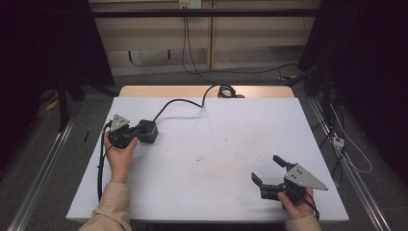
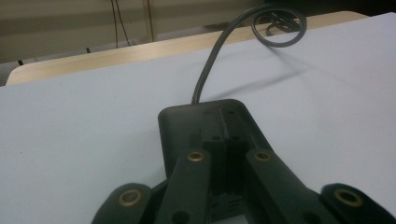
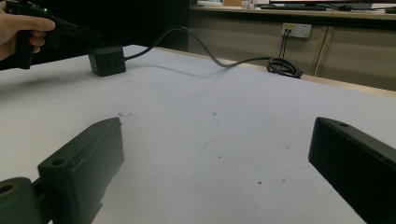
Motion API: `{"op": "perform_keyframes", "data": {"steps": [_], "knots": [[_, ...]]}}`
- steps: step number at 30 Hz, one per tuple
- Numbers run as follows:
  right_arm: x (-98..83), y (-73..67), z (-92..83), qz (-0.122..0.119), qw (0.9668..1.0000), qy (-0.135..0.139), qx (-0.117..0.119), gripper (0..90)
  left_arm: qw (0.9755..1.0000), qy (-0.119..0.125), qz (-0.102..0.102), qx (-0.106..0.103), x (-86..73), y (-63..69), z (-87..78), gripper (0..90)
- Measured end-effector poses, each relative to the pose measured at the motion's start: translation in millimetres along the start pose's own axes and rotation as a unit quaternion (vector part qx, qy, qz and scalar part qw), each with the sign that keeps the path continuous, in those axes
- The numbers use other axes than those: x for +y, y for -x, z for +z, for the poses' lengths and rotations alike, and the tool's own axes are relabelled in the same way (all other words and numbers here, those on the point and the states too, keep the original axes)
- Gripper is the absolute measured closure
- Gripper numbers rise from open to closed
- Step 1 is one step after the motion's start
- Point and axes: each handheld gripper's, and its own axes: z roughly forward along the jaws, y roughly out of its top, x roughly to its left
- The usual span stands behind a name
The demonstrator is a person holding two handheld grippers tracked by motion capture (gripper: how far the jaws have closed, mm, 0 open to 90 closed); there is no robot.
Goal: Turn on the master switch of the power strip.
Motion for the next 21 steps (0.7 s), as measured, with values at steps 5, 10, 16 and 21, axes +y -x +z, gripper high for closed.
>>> {"op": "perform_keyframes", "data": {"steps": [5,10,16,21], "knots": [[0.0,0.0,0.1,-0.001,1.0,0.0,0.0,2.9,1.0,0.001,0.003,0.003,0.3,1.6,0.4,90.0],[0.1,-0.5,0.3,-0.001,1.0,-0.001,0.001,2.9,1.0,0.001,0.001,0.002,-0.4,0.5,0.1,90.0],[0.1,-1.1,0.7,-0.002,1.0,-0.001,0.002,2.9,1.0,0.001,-0.002,0.001,-0.7,0.3,0.1,90.0],[0.1,-1.3,0.9,-0.003,1.0,-0.002,0.003,2.9,0.9999,0.004,-0.012,-0.002,-1.6,-0.5,0.2,90.0]]}}
